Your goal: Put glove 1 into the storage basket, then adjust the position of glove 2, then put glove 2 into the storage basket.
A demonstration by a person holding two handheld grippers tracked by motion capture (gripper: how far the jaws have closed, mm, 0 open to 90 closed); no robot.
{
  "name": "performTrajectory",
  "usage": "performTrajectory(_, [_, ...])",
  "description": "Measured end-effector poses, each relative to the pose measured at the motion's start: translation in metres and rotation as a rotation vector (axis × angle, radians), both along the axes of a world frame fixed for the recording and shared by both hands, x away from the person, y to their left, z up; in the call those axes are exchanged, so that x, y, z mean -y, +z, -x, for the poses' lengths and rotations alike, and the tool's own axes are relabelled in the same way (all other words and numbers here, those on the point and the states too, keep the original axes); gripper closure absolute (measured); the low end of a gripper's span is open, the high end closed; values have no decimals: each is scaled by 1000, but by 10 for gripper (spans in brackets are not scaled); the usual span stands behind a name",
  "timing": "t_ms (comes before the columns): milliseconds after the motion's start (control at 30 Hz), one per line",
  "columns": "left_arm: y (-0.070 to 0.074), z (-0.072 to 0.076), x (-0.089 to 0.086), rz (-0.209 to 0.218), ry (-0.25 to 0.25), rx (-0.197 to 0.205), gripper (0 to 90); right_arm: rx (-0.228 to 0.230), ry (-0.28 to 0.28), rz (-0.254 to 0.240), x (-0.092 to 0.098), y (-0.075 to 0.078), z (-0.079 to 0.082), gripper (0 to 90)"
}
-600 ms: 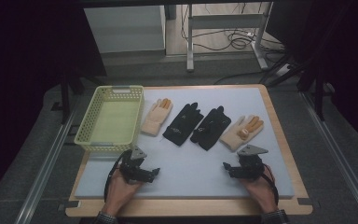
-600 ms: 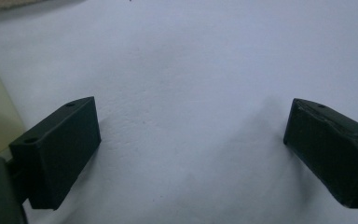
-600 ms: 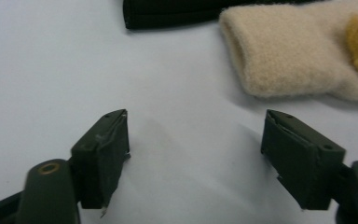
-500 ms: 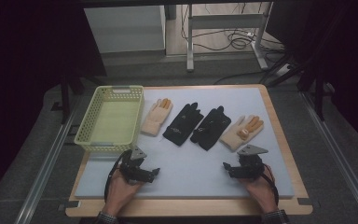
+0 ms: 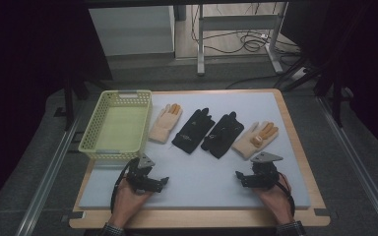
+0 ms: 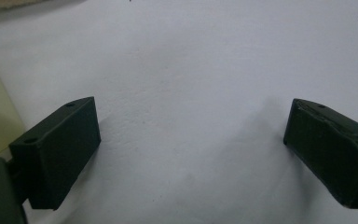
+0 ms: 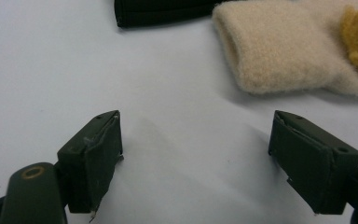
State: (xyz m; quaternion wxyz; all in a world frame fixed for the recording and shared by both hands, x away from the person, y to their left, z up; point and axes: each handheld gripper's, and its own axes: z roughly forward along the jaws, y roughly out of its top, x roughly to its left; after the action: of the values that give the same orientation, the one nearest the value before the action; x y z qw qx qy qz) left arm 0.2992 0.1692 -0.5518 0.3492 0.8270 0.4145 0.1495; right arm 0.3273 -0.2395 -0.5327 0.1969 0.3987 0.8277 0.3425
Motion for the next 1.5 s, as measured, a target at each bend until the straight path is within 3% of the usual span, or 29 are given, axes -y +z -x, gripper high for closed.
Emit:
performTrajectory(800, [0, 0, 0, 1, 0, 1, 40, -14, 6, -16, -3, 2, -3, 193])
performTrajectory(1233, [0, 0, 0, 1, 0, 1, 40, -32, 32, -36, -12, 10, -14, 223])
performTrajectory(1500, [0, 0, 0, 2, 1, 1, 40, -18, 26, -46, -21, 19, -23, 223])
